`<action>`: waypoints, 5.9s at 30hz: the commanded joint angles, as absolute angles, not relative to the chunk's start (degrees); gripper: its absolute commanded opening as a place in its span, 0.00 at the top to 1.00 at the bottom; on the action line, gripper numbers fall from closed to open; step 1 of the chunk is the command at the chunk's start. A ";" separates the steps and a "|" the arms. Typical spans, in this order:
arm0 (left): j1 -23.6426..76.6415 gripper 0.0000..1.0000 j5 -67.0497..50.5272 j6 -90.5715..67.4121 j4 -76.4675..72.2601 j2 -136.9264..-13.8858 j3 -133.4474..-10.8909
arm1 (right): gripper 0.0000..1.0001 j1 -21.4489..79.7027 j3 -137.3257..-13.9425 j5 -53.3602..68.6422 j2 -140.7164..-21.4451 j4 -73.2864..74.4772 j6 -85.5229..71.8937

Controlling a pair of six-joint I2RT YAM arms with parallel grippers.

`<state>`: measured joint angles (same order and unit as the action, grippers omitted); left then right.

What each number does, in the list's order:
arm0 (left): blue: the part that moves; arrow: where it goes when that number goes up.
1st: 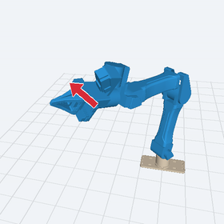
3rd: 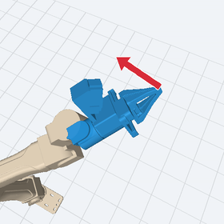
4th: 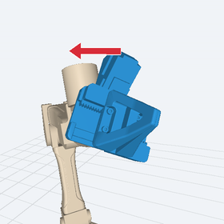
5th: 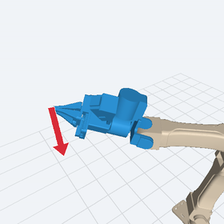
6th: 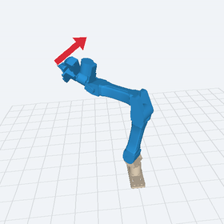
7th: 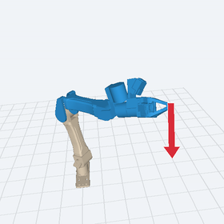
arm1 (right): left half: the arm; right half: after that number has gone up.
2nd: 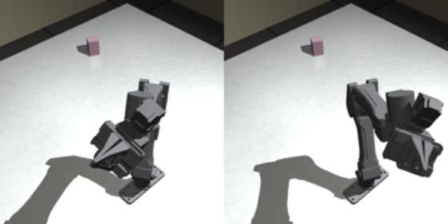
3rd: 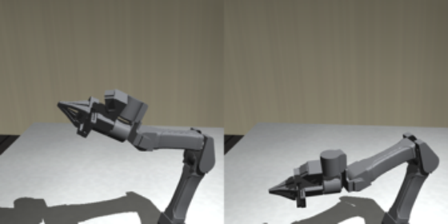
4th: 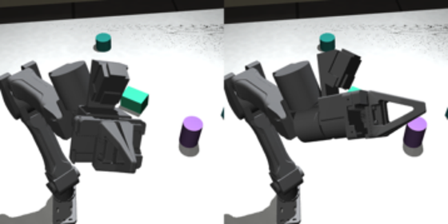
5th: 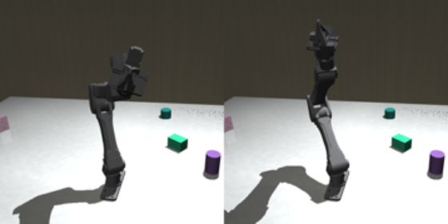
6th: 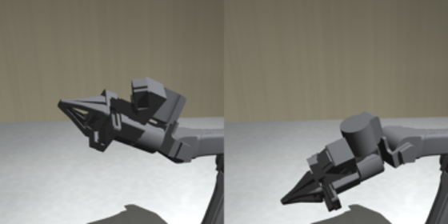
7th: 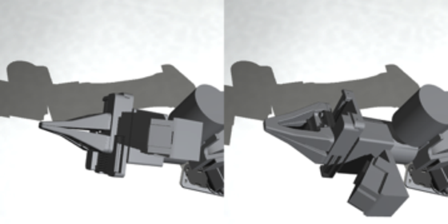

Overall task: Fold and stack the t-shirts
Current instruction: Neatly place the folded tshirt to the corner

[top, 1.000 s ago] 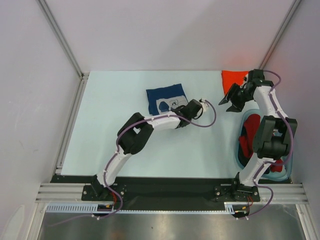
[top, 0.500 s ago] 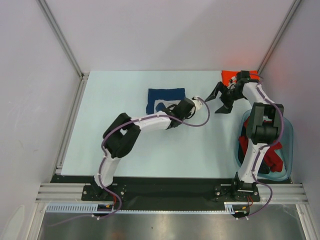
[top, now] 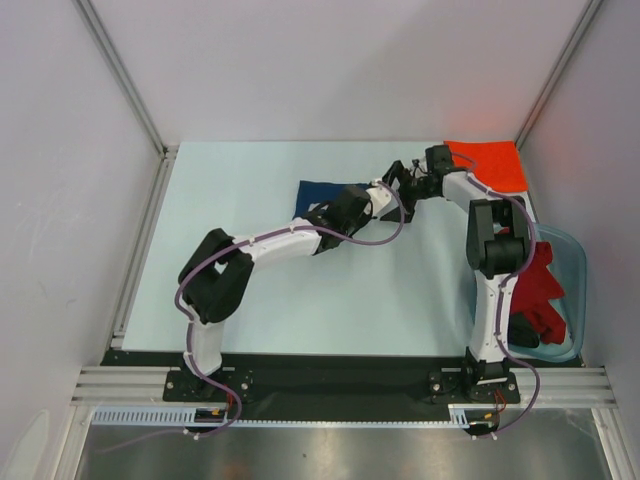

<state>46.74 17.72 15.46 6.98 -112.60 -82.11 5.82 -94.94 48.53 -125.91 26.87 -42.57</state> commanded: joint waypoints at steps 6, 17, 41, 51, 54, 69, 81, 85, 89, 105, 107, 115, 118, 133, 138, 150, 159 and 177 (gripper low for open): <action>46.49 1.00 16.00 14.68 4.75 -110.04 -82.09 | 0.00 8.61 -99.84 47.47 -130.69 26.90 -44.39; 46.49 1.00 14.15 14.06 3.87 -108.11 -79.10 | 0.17 12.65 -105.20 42.89 -137.19 25.76 -41.04; 37.79 0.36 -3.60 -14.31 21.62 -77.38 -67.62 | 1.00 11.43 -132.09 3.36 -138.87 56.33 -5.90; 37.79 0.37 -4.75 -21.53 18.80 -67.41 -51.59 | 1.00 5.72 -142.64 -9.58 -141.06 55.20 12.56; 37.79 0.37 -4.40 -22.41 19.07 -67.59 -49.93 | 1.00 4.92 -143.18 -13.53 -140.72 51.87 16.60; 37.79 0.39 -7.21 -20.13 20.47 -75.76 -52.47 | 1.00 2.73 -143.26 -20.74 -139.04 40.17 22.84; 37.62 0.40 -6.06 -18.46 23.12 -77.61 -55.19 | 1.00 0.79 -138.43 -21.71 -134.92 37.10 25.05; 37.62 0.40 -6.50 -18.72 23.11 -78.05 -55.28 | 1.00 0.44 -142.19 -21.97 -137.19 37.16 25.40; 37.53 0.40 -6.42 -18.72 23.47 -77.87 -55.11 | 1.00 0.53 -143.09 -22.85 -136.85 37.10 25.75; 37.09 0.40 -6.60 -18.54 23.99 -77.61 -55.28 | 1.00 0.96 -138.16 -24.35 -131.84 34.89 24.08; 37.09 0.40 -6.77 -18.54 23.91 -77.61 -55.28 | 1.00 1.32 -138.34 -24.43 -131.57 34.46 23.91; 36.83 0.40 -7.03 -18.63 23.91 -77.34 -54.93 | 1.00 1.41 -140.71 -25.67 -133.42 34.02 24.08; 36.74 0.40 -7.12 -18.63 24.08 -77.34 -54.58 | 1.00 1.05 -140.80 -25.75 -134.20 33.75 23.64; 36.56 0.40 -8.17 -19.07 24.96 -80.59 -57.48 | 1.00 -2.72 -139.83 -22.94 -136.40 31.20 21.80; 36.65 0.40 -8.35 -18.90 24.87 -81.74 -58.45 | 1.00 -3.78 -140.01 -21.36 -138.68 30.24 21.97; 36.47 0.40 -7.82 -19.16 25.75 -83.14 -59.67 | 1.00 -4.57 -139.48 -18.37 -143.87 27.07 21.53; 36.47 0.41 -8.00 -19.42 25.93 -84.90 -60.99 | 1.00 -6.15 -139.92 -18.54 -146.25 25.40 21.80; 36.47 0.41 -8.17 -19.95 26.89 -85.96 -61.61 | 0.38 -7.73 -139.12 -31.08 -151.96 12.67 23.73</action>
